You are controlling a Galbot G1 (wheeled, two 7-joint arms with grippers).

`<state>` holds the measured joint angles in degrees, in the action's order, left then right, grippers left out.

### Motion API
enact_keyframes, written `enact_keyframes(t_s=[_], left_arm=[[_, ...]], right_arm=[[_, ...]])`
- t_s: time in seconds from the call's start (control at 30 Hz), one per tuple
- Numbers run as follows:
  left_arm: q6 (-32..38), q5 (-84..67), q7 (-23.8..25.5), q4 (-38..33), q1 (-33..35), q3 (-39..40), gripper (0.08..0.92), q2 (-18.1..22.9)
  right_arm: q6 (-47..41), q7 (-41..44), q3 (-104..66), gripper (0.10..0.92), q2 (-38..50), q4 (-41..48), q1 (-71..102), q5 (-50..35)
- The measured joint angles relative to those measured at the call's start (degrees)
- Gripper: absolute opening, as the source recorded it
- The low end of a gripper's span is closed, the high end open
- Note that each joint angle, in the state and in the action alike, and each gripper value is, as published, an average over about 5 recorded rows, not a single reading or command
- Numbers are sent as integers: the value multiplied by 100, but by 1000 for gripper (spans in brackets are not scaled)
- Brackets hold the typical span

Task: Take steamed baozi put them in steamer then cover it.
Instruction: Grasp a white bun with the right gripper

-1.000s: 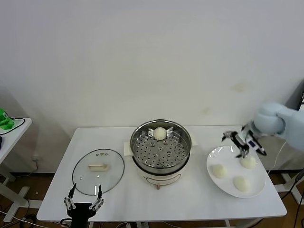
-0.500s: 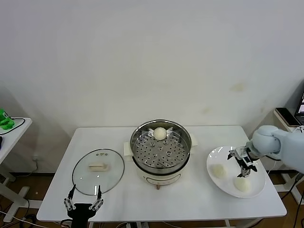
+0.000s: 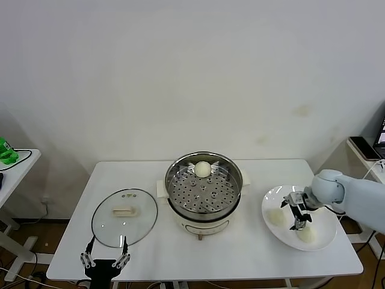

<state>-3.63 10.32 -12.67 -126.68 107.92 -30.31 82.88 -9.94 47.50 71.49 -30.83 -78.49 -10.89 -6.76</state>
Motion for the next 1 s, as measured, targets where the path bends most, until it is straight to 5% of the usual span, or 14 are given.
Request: enact_keyframes(t_s=[0.33, 0.8, 1.0], left_arm=[[0, 15, -1, 14, -11, 9, 823, 30], [-2, 10, 0, 19, -32, 18, 823, 44], [-5, 10, -1, 20, -35, 27, 823, 44]], right_arm=[[-29, -91, -248, 801, -185, 204, 206, 11], [-78, 47, -365, 520, -163, 248, 347, 50], [-92, 88, -365, 459, -86, 178, 304, 19]])
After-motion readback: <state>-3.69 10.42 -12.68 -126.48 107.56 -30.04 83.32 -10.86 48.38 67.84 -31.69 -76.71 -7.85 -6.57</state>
